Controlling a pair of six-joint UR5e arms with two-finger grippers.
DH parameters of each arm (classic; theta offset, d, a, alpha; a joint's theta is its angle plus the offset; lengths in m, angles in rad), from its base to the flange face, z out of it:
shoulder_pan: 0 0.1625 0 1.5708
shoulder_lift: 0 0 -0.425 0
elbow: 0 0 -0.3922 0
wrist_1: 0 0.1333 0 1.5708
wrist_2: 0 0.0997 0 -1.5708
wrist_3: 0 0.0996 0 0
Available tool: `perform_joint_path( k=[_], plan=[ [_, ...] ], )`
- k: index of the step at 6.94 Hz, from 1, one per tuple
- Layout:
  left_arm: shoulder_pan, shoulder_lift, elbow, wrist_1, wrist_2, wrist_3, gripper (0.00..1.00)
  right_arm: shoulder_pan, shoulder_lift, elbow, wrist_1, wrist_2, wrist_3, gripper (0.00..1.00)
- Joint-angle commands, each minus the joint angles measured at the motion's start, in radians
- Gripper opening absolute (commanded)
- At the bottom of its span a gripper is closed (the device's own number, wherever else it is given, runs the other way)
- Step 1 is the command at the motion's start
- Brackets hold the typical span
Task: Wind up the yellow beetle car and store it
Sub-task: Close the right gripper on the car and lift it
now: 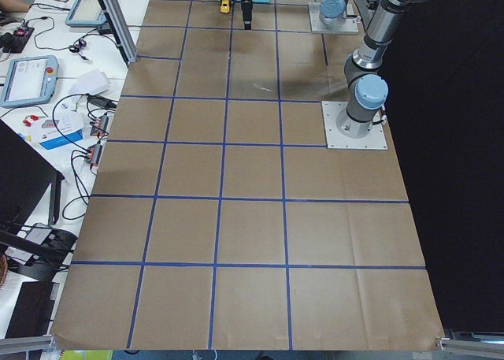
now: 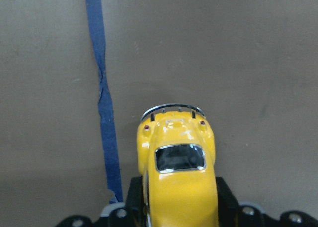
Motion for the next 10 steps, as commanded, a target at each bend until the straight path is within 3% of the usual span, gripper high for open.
perform_joint_path(
  k=[1, 3, 5, 7, 9, 10],
  plan=[
    [0.000, 0.001, 0.000, 0.000, 0.000, 0.000, 1.00, 0.045, -0.110, -0.083, 0.188, 0.030, 0.098, 0.00],
    [0.000, 0.001, 0.000, 0.000, 0.000, 0.000, 1.00, 0.045, -0.133, -0.234, 0.374, 0.017, 0.106, 0.00],
    [0.000, 0.001, 0.000, 0.000, 0.000, 0.000, 1.00, 0.044, -0.179, -0.340, 0.469, -0.031, 0.110, 0.00],
    [0.000, -0.001, 0.000, 0.000, 0.000, 0.000, 1.00, -0.029, -0.220, -0.325, 0.509, -0.048, 0.116, 0.00],
    [0.000, 0.001, 0.000, 0.000, 0.000, 0.000, 1.00, -0.186, -0.227, -0.244, 0.504, -0.043, 0.138, 0.00],
    [0.000, 0.001, 0.000, 0.000, 0.000, 0.000, 1.00, -0.224, -0.225, -0.203, 0.485, -0.033, 0.252, 0.00]
  ],
)
